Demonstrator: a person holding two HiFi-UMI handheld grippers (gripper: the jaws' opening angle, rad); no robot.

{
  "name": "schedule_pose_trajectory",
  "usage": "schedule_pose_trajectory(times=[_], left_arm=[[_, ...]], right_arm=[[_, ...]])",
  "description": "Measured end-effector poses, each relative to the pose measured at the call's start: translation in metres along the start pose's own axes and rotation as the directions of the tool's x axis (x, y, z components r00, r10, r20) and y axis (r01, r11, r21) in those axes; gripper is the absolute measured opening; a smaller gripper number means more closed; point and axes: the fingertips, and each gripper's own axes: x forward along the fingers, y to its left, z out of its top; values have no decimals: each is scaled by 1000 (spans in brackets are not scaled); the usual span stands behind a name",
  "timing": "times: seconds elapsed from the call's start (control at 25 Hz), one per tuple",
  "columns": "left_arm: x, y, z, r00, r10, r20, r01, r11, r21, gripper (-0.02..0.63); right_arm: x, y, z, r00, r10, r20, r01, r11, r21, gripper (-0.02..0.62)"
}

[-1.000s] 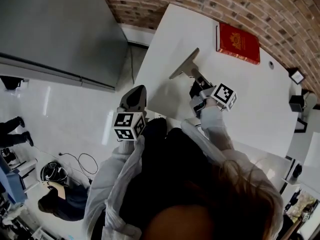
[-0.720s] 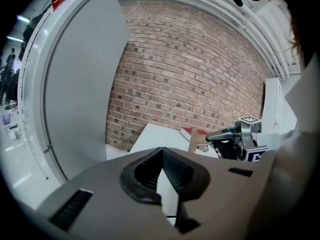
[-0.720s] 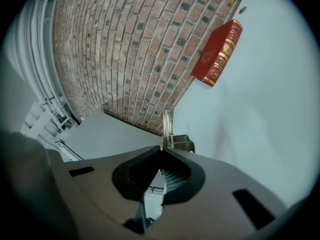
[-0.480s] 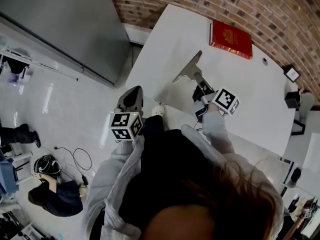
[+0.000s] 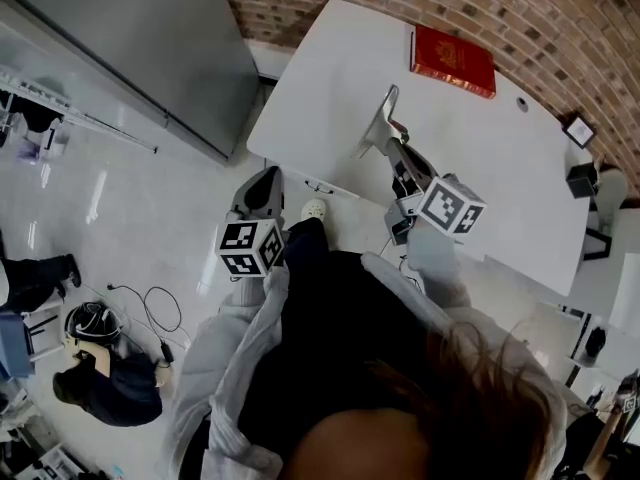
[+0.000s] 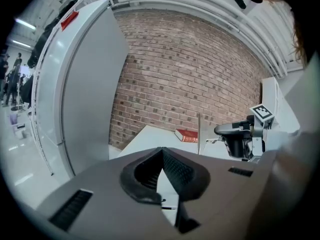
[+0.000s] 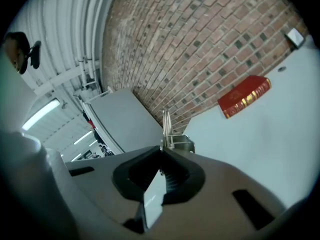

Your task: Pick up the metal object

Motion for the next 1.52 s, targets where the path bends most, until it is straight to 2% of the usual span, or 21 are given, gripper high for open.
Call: schedule_pose_trajectory(times=[0.2,0.44,0.52,0.72,1.04,1.52], left_arm=[[-17,-10,-4,1000,2,5,-2,1000,2,15],[-29,-21,-8,1000,-3,0,3,1000,2,15],[-32,-24,-10,1000,-11,-4,11,1000,6,14],[-39,-32,-18,1000,-24,-3,24,1000,9,15],[-53,-28,-29,1000,-11,-3,11,999,-31,15],[-57,-19,-31,1000,5,-2,-5,999,-42,15]], right_arm=[[-23,13,-8,1000,-20,5,20,985,-174,17],[-48,22,-18,999,-33,9,34,955,-294,15],[-54,24,-21,999,-43,14,45,940,-339,15],[-66,28,-36,998,-64,22,67,877,-475,14],[-70,29,-56,997,-77,-2,66,866,-496,14],[-64,29,-60,996,-83,-20,62,866,-496,14]])
